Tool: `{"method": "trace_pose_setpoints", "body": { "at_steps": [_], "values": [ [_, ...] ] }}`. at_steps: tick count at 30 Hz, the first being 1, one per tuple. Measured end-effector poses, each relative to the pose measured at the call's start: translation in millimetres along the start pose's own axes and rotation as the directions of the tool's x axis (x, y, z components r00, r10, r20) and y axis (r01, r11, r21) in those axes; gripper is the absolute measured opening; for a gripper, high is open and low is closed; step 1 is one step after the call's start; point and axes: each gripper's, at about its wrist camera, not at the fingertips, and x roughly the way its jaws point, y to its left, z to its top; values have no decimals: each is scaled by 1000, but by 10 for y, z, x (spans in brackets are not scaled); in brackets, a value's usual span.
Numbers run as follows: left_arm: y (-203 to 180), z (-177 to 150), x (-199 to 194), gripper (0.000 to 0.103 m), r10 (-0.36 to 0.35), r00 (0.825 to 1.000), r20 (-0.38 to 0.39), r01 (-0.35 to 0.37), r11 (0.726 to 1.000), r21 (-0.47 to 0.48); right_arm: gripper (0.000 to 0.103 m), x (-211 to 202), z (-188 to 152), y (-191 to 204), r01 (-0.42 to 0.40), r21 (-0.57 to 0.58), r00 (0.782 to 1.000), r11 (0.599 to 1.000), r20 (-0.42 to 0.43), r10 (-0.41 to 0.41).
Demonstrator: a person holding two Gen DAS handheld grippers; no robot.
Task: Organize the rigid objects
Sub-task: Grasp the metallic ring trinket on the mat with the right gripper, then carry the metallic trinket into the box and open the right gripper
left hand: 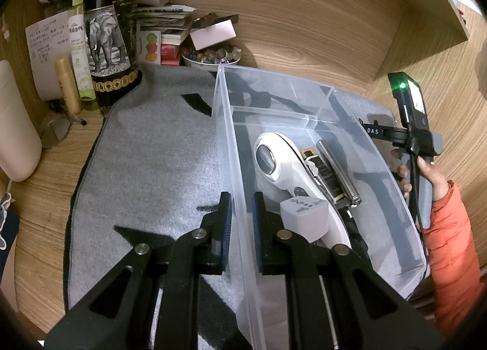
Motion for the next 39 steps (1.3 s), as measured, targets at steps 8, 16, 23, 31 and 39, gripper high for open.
{"method": "trace_pose_setpoints", "body": {
  "at_steps": [8,16,23,31,39],
  "values": [
    [2,6,4,12,2,1000,-1,-2,1000,0,31,-317,-4,34,-10,0,998,1000,59,10],
    [-5,6,8,12,9,1000,-1,-9,1000,6,31,-909,-55,222,-45,-64,983,997,172,56],
    [-11,8,4,12,12,1000,-1,-12,1000,9,31,-1318,-127,462,-85,-134,960,987,253,117],
    [-17,9,3,12,15,1000,-1,-15,1000,10,31,-1564,-295,739,-129,-241,933,962,299,201],
    [-18,4,-2,12,12,1000,-1,-12,1000,9,31,-1447,-418,962,-152,-292,940,944,252,229]
  ]
}}
